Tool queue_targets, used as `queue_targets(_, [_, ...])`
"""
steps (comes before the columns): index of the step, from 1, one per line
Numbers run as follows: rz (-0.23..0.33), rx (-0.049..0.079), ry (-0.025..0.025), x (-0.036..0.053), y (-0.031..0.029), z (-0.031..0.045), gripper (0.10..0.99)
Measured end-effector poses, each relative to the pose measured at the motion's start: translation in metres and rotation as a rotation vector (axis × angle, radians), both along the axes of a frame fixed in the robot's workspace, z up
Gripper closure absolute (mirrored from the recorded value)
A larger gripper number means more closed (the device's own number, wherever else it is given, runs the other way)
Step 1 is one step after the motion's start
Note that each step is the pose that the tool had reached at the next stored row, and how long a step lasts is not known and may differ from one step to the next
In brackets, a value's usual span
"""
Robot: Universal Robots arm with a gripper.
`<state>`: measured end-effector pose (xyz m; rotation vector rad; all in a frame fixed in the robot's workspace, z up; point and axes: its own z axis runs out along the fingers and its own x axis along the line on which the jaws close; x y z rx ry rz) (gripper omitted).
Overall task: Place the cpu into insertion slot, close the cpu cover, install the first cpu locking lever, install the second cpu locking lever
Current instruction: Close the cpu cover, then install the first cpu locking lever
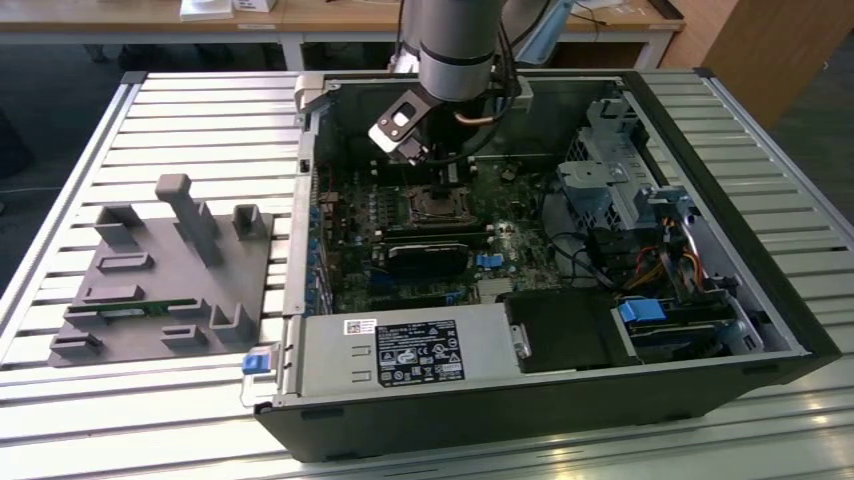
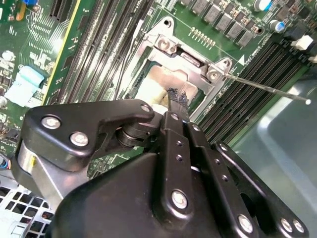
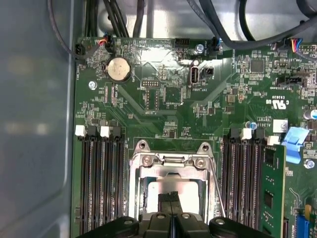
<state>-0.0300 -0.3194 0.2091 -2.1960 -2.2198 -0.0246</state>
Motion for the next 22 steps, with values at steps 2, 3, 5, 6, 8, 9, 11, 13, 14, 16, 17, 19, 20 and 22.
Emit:
queue_targets(2, [0.0,0.0,0.0001,0.0005,0.0,0.0,0.98])
queue_targets(3, [0.0,0.0,0.0001,0.0005,0.0,0.0,0.98])
queue_targets(5, [0.0,0.0,0.0002,0.0006,0.0,0.0011,0.98])
queue_targets(6, [0.0,0.0,0.0001,0.0006,0.0,0.0018,0.98])
queue_targets(8, [0.0,0.0,0.0,0.0006,0.0,0.0028,0.98])
queue_targets(9, [0.0,0.0,0.0,0.0006,0.0,0.0032,0.98])
queue_targets(11, [0.0,0.0,0.0,0.0006,0.0,0.0039,0.98])
queue_targets(13, [0.0,0.0,0.0001,0.0006,0.0,0.0049,0.98])
queue_targets(14, [0.0,0.0,0.0,0.0006,0.0,0.0055,0.98])
queue_targets(16, [0.0,0.0,0.0001,0.0006,0.0,0.0073,0.98])
queue_targets(17, [0.0,0.0,0.0001,0.0006,0.0,0.0085,0.98])
queue_targets(19, [0.0,0.0,0.0001,0.0006,0.0,0.011,0.98])
queue_targets(20, [0.0,0.0,0.0,0.0006,0.0001,0.0126,0.98])
queue_targets(22, [0.0,0.0,0.0001,0.0006,0.0,0.0172,0.98])
